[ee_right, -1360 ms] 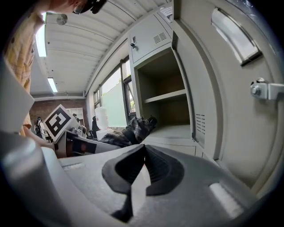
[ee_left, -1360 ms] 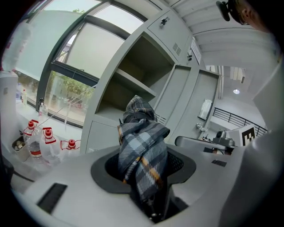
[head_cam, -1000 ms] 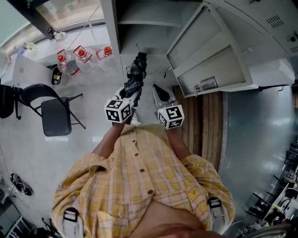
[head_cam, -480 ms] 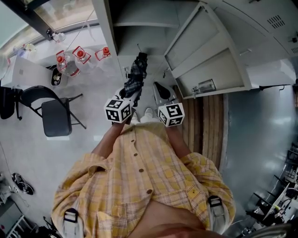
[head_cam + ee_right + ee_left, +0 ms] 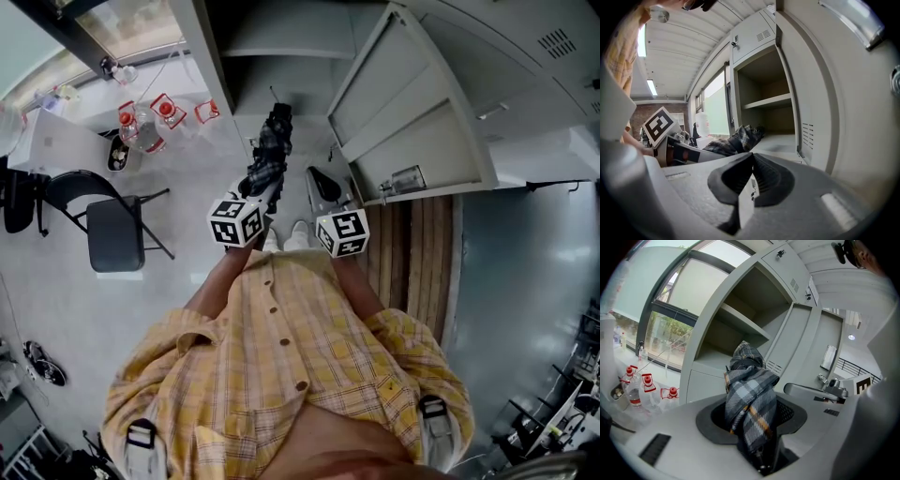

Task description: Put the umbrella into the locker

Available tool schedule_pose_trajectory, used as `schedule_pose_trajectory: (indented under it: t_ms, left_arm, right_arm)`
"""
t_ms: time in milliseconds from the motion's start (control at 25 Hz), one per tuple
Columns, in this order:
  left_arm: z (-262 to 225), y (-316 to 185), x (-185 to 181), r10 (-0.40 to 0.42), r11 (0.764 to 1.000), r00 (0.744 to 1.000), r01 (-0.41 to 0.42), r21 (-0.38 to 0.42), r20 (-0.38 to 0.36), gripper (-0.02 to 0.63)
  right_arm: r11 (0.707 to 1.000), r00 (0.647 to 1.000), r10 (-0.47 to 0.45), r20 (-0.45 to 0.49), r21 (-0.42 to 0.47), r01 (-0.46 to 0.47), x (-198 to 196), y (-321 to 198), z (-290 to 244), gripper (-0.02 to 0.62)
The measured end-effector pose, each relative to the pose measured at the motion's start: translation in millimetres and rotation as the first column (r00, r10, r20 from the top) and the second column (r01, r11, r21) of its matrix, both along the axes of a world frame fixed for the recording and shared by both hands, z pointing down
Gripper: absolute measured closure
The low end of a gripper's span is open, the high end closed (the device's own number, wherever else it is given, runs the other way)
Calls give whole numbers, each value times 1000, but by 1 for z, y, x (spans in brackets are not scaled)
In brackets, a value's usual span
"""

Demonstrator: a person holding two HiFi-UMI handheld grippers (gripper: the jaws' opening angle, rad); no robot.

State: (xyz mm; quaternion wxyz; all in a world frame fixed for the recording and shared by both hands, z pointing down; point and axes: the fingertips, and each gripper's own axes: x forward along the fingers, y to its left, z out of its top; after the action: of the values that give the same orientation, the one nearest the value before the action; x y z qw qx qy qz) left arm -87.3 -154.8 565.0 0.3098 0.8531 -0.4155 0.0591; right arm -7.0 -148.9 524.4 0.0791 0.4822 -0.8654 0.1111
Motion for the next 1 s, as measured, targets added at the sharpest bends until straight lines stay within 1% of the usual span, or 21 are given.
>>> schedule_pose_trajectory:
  t_ms: [440,600,680,1000]
  left_arm:
    - [-7,-26,24,-44,999,999,44,3,-20,420]
    - [-9,-38,34,-32,999,999,31,22,24,420]
    - [-11,-43,38,-33,999,999,33,27,32,420]
    - [-14,-67,45,-70,998,998,70,8,9,420]
  right_arm:
    - [1000,1000,-22,3,12,22,18,-9,0,597]
    - [999,1000,-28,10,19,28,23,-16,-2,597]
    - [999,1000,-29,13,23,29,25,-19,-3,597]
    - [999,999,-28,23,28,27,33,-32,-2,597]
